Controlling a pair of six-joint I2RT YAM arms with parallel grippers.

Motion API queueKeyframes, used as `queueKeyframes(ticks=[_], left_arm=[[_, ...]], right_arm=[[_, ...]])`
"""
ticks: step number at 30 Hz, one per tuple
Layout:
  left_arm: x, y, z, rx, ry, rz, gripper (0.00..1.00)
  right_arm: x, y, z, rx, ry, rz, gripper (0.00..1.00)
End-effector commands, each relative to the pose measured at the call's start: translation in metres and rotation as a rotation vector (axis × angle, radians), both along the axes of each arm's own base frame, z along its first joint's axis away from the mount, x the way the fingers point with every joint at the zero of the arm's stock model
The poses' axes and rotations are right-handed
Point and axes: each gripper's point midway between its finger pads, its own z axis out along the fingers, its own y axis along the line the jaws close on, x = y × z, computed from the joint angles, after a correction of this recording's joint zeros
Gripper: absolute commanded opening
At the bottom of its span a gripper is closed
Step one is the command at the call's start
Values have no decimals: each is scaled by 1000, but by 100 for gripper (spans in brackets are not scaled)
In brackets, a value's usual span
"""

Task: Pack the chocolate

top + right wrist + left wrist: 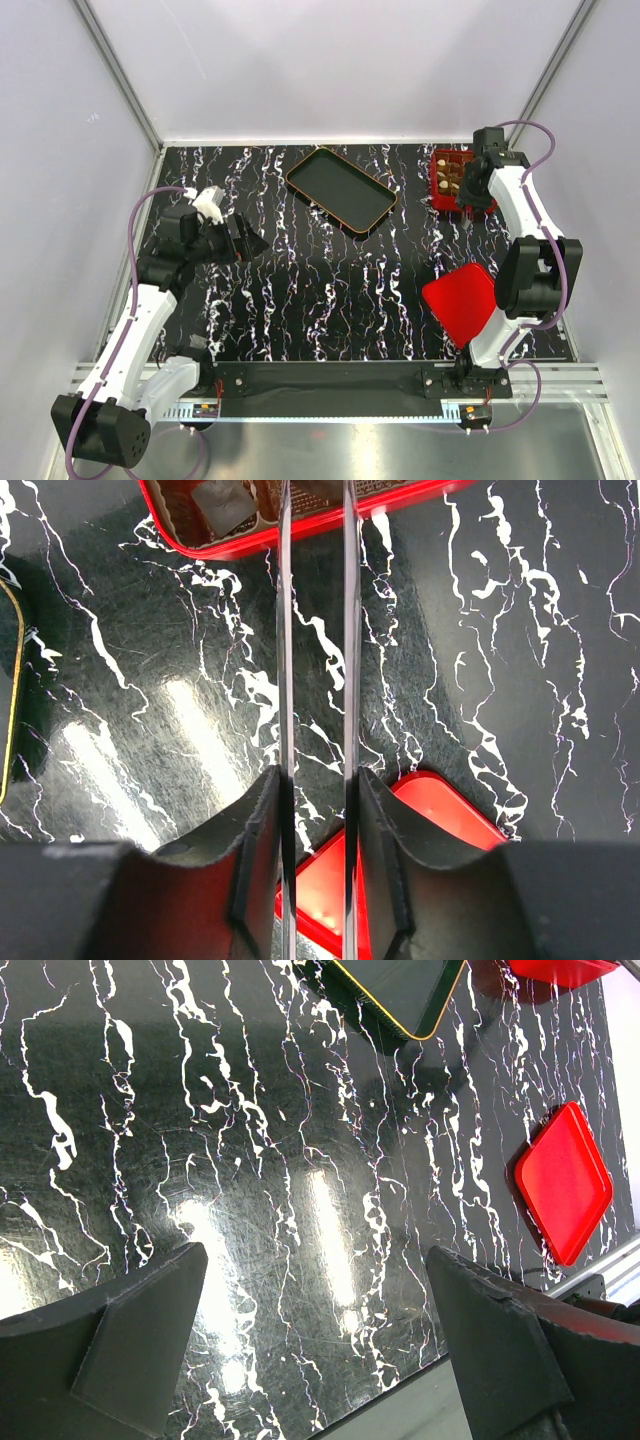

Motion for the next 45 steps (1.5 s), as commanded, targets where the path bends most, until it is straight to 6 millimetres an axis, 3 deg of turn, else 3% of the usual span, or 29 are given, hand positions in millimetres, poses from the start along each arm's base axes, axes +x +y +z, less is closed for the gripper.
queueKeyframes(ticks=[1, 12, 35, 38, 39, 41, 42, 45], left_arm=[[6, 2, 9, 8, -58, 1, 99], [6, 1, 11, 6, -63, -1, 99], [5, 2, 12, 9, -68, 4, 99], [5, 3, 11, 12, -70, 10, 99], [6, 4, 12, 13, -71, 14, 99], [8, 6, 13, 19, -69, 33, 99], [8, 7, 17, 17, -76, 39, 99], [7, 11, 31, 11, -94, 76, 99]], right_arm=[[11, 0, 8, 5, -58, 2, 39], [13, 0, 9, 4, -61, 4, 45], [23, 4, 39, 26, -115, 12, 48], [27, 28, 49, 117, -159, 53, 47], [27, 55, 53, 143, -171, 112, 47], [27, 84, 62, 137, -191, 165, 47], [26, 121, 71, 134, -210, 241, 47], [22, 187, 81, 198, -250, 336, 47]])
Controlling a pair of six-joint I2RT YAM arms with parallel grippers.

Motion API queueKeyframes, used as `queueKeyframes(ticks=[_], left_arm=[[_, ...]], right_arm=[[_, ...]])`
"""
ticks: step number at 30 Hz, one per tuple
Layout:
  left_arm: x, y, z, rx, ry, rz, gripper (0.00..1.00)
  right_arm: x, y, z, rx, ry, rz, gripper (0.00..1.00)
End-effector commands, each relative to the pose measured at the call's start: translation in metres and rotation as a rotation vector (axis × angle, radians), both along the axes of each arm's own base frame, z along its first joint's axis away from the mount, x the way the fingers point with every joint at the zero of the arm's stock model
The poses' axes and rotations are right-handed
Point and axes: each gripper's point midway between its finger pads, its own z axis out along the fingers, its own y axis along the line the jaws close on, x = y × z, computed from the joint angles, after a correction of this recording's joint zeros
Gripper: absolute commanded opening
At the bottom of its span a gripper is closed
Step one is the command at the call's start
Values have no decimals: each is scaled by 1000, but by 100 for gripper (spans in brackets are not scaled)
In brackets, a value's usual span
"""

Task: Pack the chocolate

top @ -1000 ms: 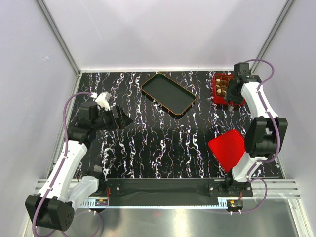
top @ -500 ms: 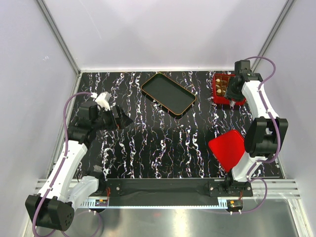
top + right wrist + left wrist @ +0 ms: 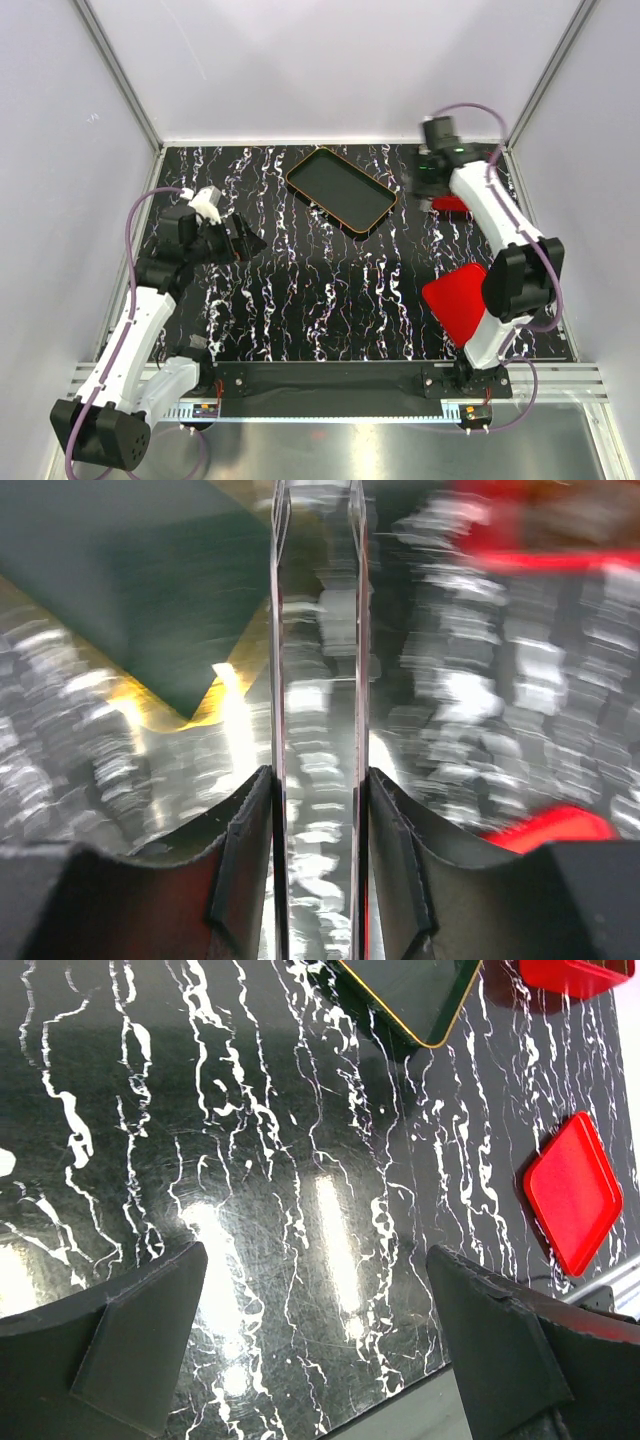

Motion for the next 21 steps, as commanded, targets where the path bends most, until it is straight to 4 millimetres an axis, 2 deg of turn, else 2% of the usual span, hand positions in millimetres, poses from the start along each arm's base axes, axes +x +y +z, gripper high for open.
queueKeyframes(ticks=[1, 3, 4, 6, 7, 8, 9, 10, 11, 12, 13, 17, 21], left_arm=[[4, 8, 36, -3, -99, 56, 99], [0, 13, 49, 0, -98, 94, 99], [-2, 17, 57, 0, -115, 115, 99], [-6, 29, 70, 14, -131, 188, 99], [-7, 33, 76, 17, -144, 213, 99], [-10, 40, 83, 19, -165, 257, 99], [-14, 43, 90, 22, -173, 273, 99], [-16, 47, 94, 25, -181, 292, 99], [-19, 53, 104, 30, -204, 326, 99], [-24, 57, 104, 38, -195, 341, 99], [-27, 60, 106, 43, -195, 357, 99], [-36, 71, 119, 55, -231, 410, 99], [-37, 76, 119, 65, -228, 436, 99]], right_arm=[[-2, 127, 53, 145, -185, 202, 46], [-6, 168, 56, 168, -220, 244, 47], [-17, 213, 51, 202, -226, 297, 47], [-22, 253, 50, 245, -250, 320, 47], [-18, 276, 35, 260, -248, 315, 47], [-32, 304, 30, 260, -249, 355, 47], [-26, 315, 36, 243, -293, 334, 46], [-23, 329, 12, 221, -271, 322, 46], [-25, 347, 18, 226, -300, 325, 46], [-24, 352, 12, 217, -302, 313, 46], [-21, 359, -3, 212, -294, 288, 45], [-15, 370, -16, 220, -327, 221, 45], [-21, 376, -28, 177, -351, 211, 46]])
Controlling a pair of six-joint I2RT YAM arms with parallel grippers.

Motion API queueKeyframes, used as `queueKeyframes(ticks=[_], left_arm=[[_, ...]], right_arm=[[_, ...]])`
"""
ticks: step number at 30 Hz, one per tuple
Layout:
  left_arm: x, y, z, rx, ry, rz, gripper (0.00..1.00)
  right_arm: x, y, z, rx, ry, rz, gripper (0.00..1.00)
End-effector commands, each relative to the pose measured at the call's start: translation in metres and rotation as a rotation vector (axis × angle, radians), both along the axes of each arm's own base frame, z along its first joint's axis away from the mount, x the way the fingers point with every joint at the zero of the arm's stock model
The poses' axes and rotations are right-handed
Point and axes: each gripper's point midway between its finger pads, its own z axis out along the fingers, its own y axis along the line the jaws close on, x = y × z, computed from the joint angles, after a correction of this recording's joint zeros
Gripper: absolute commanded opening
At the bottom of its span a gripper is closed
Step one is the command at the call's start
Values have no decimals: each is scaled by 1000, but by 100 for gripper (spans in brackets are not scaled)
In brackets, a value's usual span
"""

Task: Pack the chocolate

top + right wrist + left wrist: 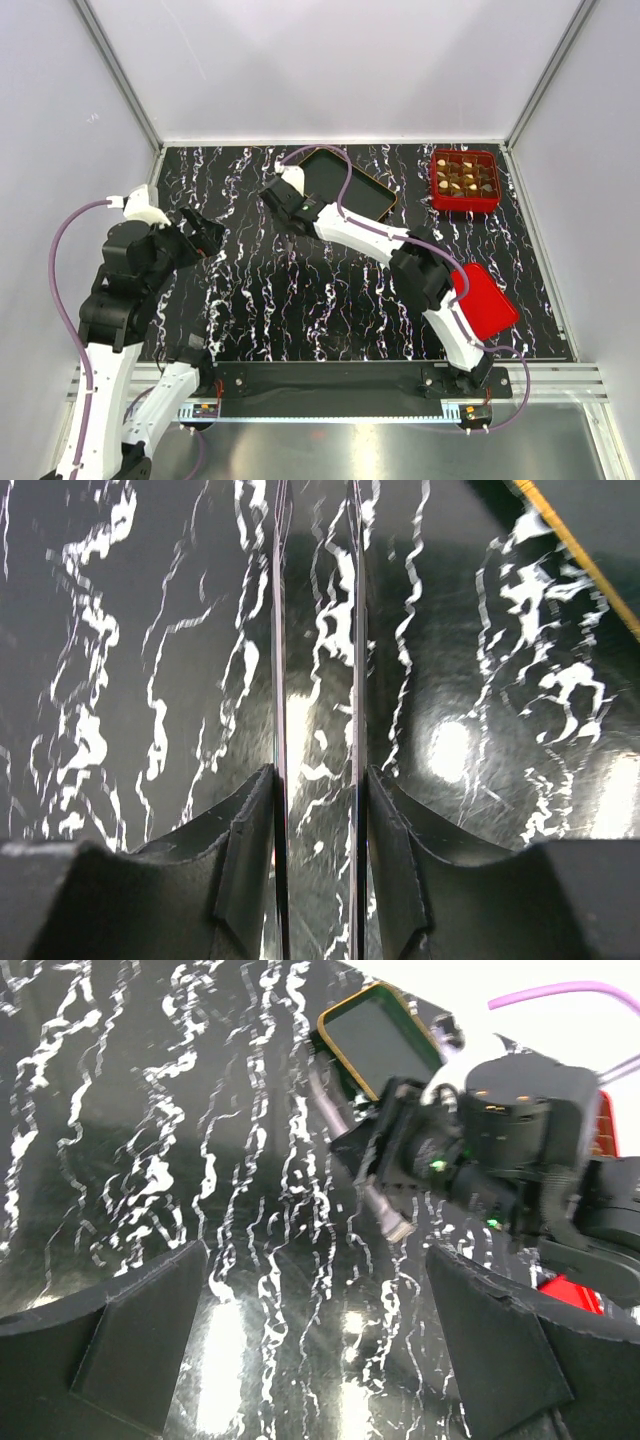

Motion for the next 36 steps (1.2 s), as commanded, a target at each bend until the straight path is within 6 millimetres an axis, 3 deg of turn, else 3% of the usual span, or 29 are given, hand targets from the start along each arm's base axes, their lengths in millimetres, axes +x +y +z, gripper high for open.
queueKeyframes(ticks=[1, 9, 17, 22, 26, 36], left_arm=[[1, 12, 8, 12, -15, 73, 99], [10, 21, 4, 10, 4, 141, 99], [19, 28, -5, 37, 30, 188, 99], [24, 19, -9, 16, 60, 148, 99], [27, 13, -11, -6, 78, 128, 99], [21, 6, -2, -39, 58, 94, 99]], right_arm=[[15, 13, 41, 84, -141, -100, 45], [-13, 17, -7, -26, -127, -118, 48], [-51, 24, -41, -107, -108, -136, 49], [-68, 12, -72, -134, -45, -166, 50], [-77, 8, -82, -128, -8, -169, 53], [-89, 11, -73, -71, 35, -180, 61]])
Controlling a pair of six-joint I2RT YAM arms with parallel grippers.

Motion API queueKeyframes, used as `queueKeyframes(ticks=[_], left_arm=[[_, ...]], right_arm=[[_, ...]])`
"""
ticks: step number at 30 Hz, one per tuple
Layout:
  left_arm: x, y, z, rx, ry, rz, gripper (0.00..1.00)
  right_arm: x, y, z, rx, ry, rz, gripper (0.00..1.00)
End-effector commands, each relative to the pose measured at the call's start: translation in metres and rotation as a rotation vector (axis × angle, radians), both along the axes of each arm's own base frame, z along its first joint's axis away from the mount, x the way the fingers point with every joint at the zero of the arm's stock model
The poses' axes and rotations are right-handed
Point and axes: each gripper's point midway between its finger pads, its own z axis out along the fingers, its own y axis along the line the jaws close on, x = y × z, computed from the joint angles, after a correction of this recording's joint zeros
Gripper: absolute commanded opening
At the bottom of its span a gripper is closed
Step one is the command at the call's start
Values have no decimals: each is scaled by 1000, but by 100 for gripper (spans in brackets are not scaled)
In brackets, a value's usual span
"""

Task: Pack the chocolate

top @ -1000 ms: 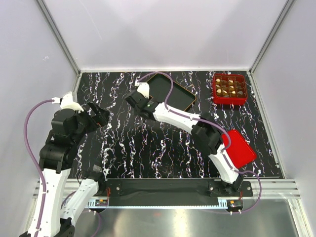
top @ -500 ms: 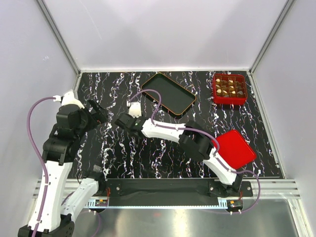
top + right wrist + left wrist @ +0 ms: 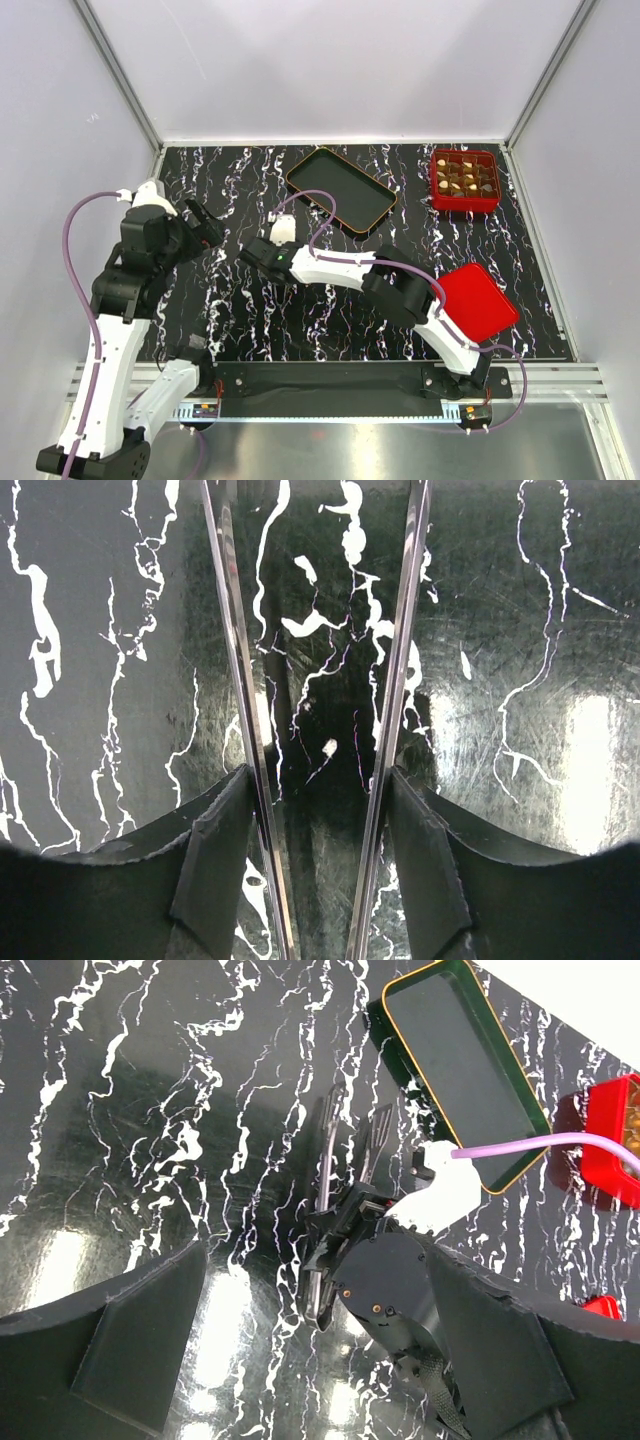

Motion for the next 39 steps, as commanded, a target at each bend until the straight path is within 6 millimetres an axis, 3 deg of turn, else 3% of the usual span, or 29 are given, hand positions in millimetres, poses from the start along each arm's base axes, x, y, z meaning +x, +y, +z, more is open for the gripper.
queueKeyframes(ticks=[1, 7, 11, 16, 17, 19, 20, 22, 23, 28, 29, 30, 31, 32, 33, 34, 35, 36, 37, 39], left_arm=[[1, -5, 26, -33, -87, -17, 99], [-2, -8, 26, -46, -93, -34, 99], [-2, -10, 25, -44, -88, -50, 99], [-4, -10, 31, -25, -119, -70, 99], [-5, -10, 32, -22, -122, -74, 99], [-4, -11, 32, -15, -129, -85, 99], [-3, -12, 31, -16, -125, -89, 99], [-1, -13, 26, -8, -108, -104, 99], [-1, -18, 24, -15, -103, -128, 99], [-1, -37, 12, -42, -100, -246, 99], [-1, -39, 10, -45, -100, -259, 99], [-2, -43, 6, -53, -94, -283, 99], [-3, -45, 4, -56, -89, -295, 99], [-3, -47, 1, -57, -80, -311, 99], [-5, -53, -3, -68, -73, -346, 99], [-5, -56, -5, -72, -72, -366, 99], [-5, -59, -11, -77, -59, -389, 99], [-6, -65, -12, -92, -57, -421, 99], [-7, -66, -15, -97, -50, -431, 99], [-8, -72, -21, -113, -32, -462, 99]], right_arm=[[-11, 1, 13, 36, 25, -5, 60], [-24, -1, 10, 12, 42, 18, 65], [-26, -2, 20, -54, 34, 100, 89], [-29, -15, 58, -83, 4, 145, 95], [-30, -20, 75, -81, -6, 156, 95], [-33, -27, 91, -75, -9, 152, 96], [-35, -34, 111, -60, -18, 148, 96], [-36, -46, 124, -40, -16, 112, 97], [-39, -60, 138, -36, -10, 84, 97], [-33, -122, 162, 53, 90, -89, 95], [-21, -147, 161, 65, 122, -157, 94], [-24, -164, 147, 68, 185, -188, 92], [-21, -180, 160, 121, 172, -232, 91], [-9, -206, 161, 139, 167, -305, 86], [-11, -227, 149, 114, 173, -347, 83], [-10, -241, 163, 163, 136, -384, 80], [-1, -268, 163, 171, 120, -462, 77], [-5, -286, 151, 146, 132, -500, 74], [-7, -303, 156, 162, 120, -542, 71], [-8, -342, 141, 155, 160, -649, 61]])
